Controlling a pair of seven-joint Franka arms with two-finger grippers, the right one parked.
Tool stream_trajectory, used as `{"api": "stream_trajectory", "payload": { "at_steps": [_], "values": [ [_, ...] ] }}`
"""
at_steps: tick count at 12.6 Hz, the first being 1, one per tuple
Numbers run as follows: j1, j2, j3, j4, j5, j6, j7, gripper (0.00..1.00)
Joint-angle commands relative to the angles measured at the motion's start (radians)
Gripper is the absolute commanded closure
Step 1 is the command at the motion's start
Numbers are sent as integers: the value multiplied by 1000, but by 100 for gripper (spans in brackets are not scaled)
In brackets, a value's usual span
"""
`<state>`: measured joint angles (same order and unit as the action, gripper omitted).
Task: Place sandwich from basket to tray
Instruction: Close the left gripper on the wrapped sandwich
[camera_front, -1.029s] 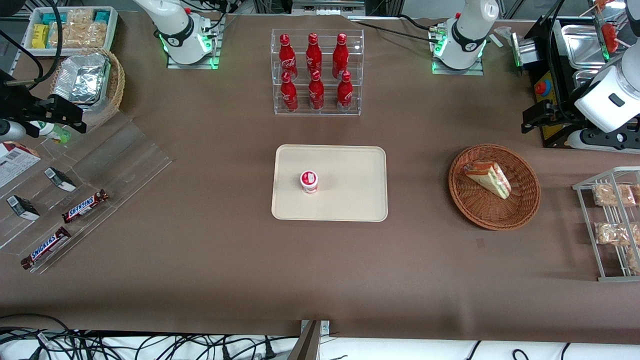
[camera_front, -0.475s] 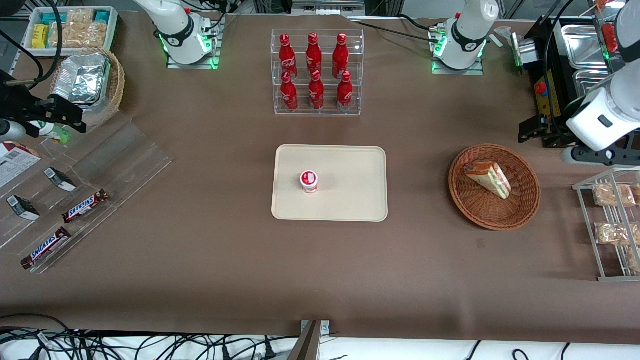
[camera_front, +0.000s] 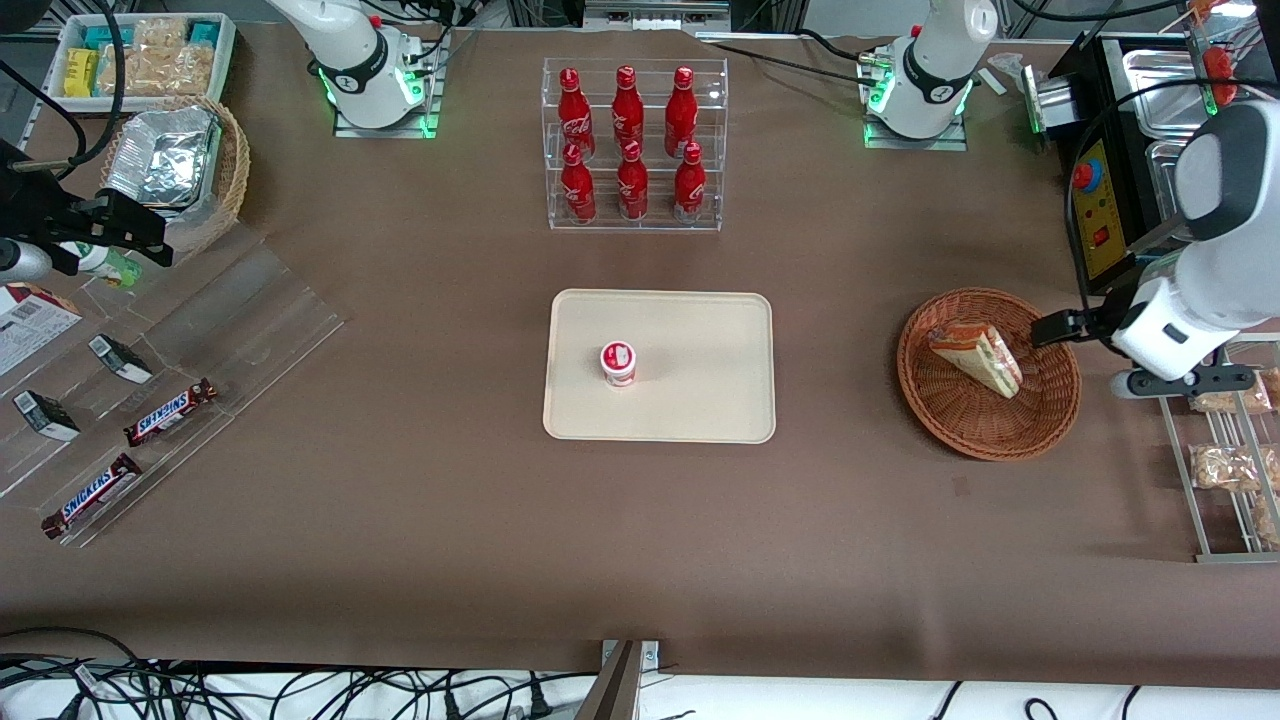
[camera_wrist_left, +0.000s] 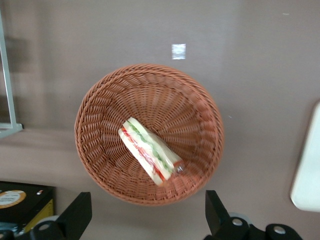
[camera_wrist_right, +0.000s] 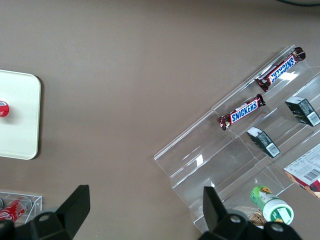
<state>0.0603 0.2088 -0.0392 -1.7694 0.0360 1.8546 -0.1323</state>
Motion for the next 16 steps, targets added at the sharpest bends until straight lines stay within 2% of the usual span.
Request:
{"api": "stream_trajectory", "payload": {
  "at_steps": [1,5,10,14,16],
  "values": [
    [-5,-37,-4,-120,25,90,-116,0],
    [0,-45,-4,-277,28,273,-369,0],
    [16,-49,-2,-439,28,477,-519,0],
    [15,-60,-10,-528,108,573,-663,0],
    [15,-57,-14,-562,117,635,-705,0]
  ]
}}
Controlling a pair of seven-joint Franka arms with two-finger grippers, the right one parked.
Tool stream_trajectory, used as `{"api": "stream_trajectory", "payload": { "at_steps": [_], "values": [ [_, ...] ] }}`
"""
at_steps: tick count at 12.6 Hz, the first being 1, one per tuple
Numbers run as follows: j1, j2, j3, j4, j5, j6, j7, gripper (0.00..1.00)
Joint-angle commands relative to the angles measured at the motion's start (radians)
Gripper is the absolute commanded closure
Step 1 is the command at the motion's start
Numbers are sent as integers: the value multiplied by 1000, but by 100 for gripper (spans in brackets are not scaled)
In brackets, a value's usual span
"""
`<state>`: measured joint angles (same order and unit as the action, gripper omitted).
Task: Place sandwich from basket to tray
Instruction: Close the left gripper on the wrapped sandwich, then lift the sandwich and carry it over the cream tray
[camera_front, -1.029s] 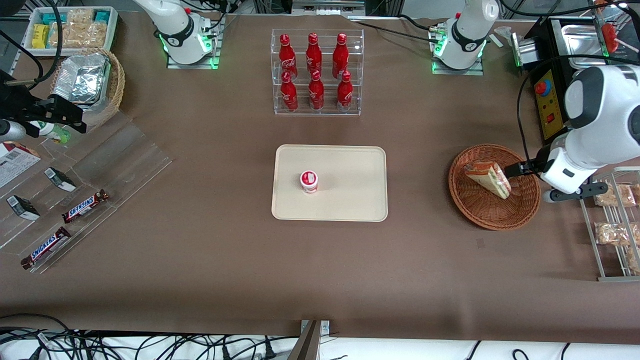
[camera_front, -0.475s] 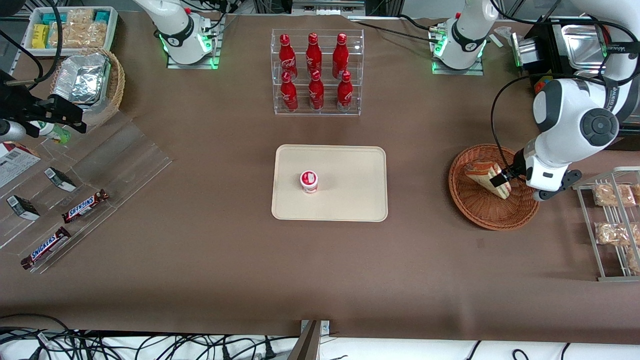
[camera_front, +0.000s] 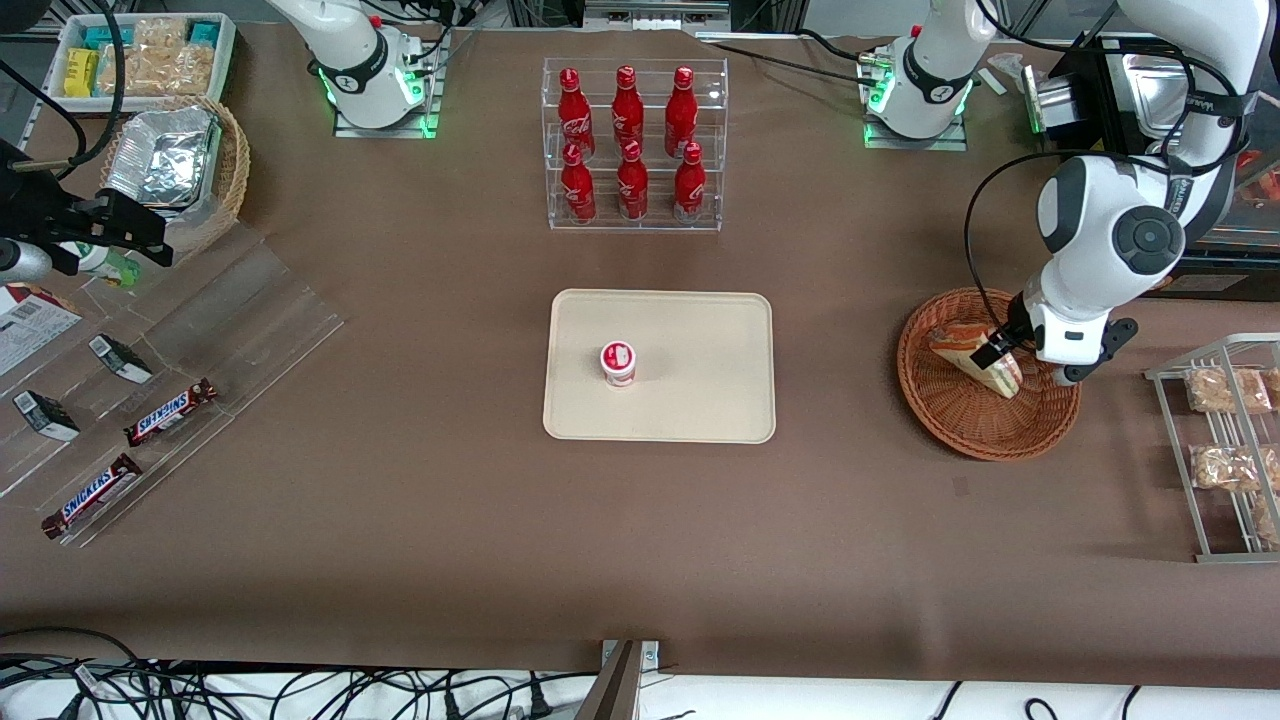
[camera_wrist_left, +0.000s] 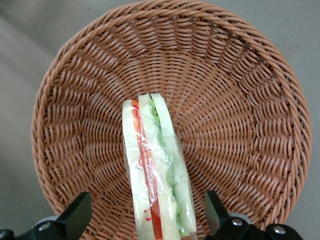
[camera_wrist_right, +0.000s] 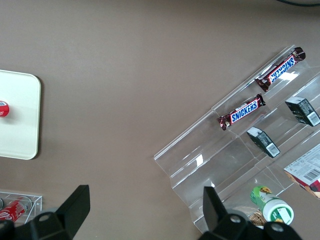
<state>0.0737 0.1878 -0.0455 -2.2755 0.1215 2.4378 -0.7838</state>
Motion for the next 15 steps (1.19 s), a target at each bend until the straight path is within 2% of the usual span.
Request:
{"api": "stream_trajectory", "payload": {
  "at_steps": [1,7,8,10,12,13,15],
  "values": [
    [1,-31,-8,-76,32,90,-64,0],
    [1,10,-8,-99,30,164,-84,0],
    [1,13,-8,-99,30,167,-86,12],
    [1,25,-8,-99,30,181,-86,56],
    [1,38,-8,-98,30,202,-86,95],
    [1,44,-8,-96,30,201,-86,100],
    [1,38,-7,-95,32,201,-84,100]
  ]
}}
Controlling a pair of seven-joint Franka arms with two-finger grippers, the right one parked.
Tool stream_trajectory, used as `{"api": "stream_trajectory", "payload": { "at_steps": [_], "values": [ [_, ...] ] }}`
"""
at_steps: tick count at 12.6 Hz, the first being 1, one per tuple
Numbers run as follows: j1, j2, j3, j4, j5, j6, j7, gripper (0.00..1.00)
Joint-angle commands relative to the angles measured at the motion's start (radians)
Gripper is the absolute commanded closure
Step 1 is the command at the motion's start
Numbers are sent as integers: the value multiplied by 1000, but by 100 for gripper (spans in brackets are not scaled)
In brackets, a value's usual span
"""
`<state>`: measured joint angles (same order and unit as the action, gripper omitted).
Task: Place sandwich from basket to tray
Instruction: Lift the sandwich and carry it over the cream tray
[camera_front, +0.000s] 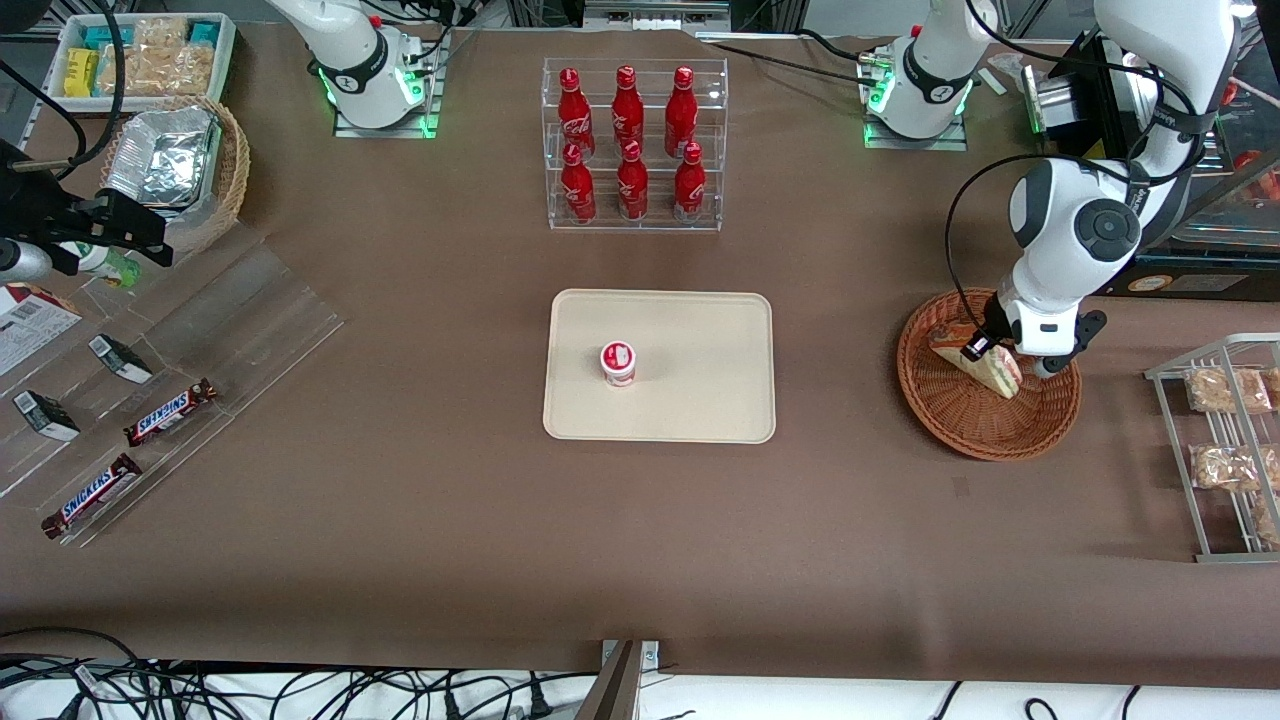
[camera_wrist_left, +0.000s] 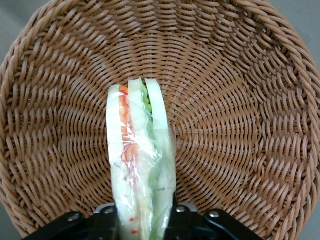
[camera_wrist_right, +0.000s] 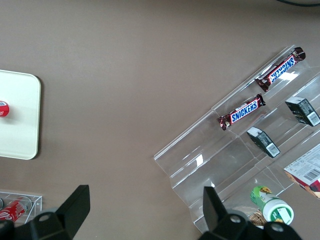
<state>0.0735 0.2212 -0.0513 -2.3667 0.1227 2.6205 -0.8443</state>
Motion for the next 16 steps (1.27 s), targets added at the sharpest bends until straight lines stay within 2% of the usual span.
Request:
{"api": "stream_trajectory", "payload": {
  "at_steps": [1,5,10,16],
  "values": [
    [2,0,-1,-3,31,16,-10,100],
    [2,-48,-4,29,31,-66,57,100],
    [-1,-95,-16,254,31,-455,247,100],
    [-12,-94,-25,524,-7,-804,470,100]
  ]
}}
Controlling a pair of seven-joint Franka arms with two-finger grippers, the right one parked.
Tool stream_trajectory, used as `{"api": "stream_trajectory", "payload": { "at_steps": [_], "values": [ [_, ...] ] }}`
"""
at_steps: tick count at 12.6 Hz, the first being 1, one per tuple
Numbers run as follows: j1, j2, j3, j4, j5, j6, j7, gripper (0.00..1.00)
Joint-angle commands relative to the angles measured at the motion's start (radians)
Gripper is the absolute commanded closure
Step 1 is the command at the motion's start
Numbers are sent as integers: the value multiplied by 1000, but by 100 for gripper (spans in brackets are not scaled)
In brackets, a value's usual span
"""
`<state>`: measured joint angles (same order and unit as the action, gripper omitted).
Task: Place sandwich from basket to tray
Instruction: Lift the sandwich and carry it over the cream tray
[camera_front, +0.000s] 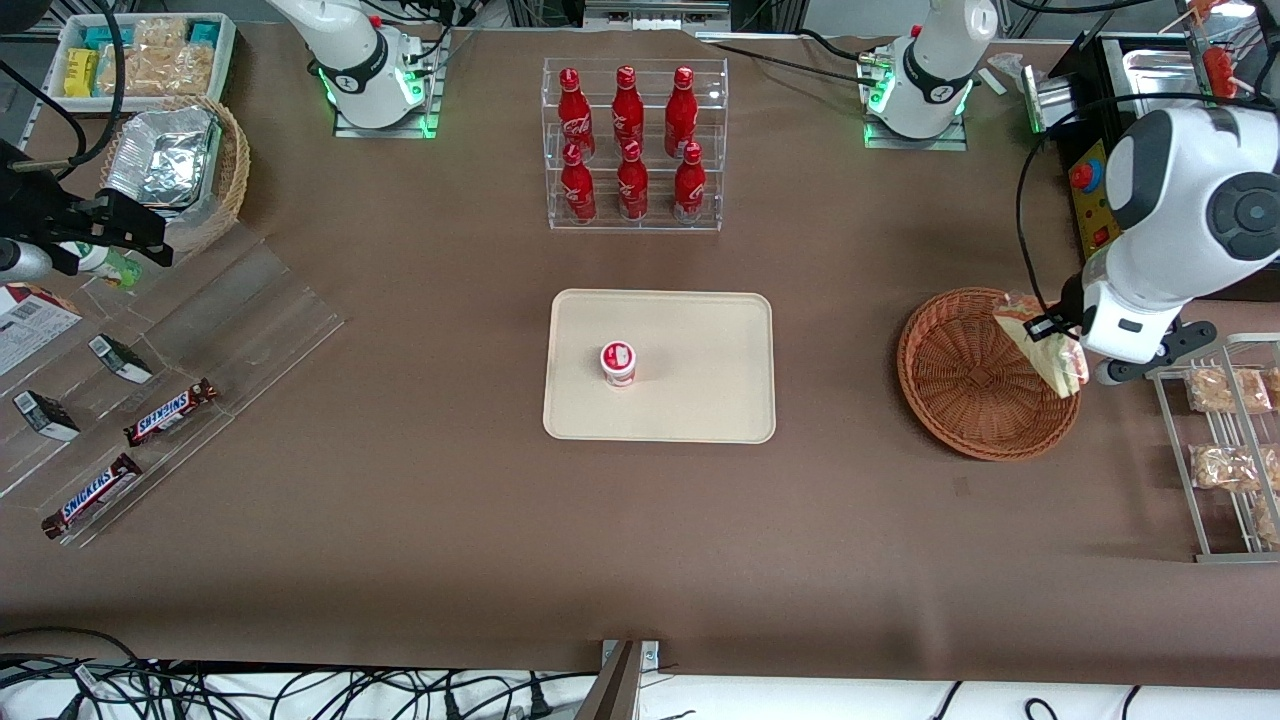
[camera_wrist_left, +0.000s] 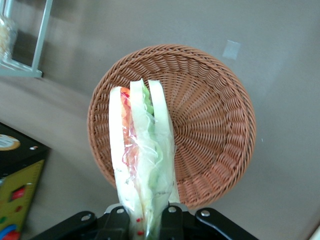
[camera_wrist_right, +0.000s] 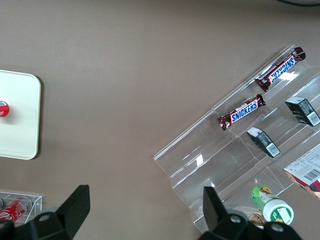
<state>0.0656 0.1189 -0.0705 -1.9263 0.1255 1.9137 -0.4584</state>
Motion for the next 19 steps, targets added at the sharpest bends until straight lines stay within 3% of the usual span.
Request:
{"api": "stream_trajectory", "payload": {
  "at_steps": [1,5,11,16,18,19],
  "values": [
    [-4,8,-15,127,-55,-143,134,100],
    [-6,8,-23,245,-170,-277,305,100],
    [-6,15,-253,273,-173,-257,357,100],
    [-7,82,-449,254,-159,-101,148,100],
    [-56,131,-468,251,-146,-38,65,100],
    [-85,157,-469,247,-104,-4,11,100]
  ]
}}
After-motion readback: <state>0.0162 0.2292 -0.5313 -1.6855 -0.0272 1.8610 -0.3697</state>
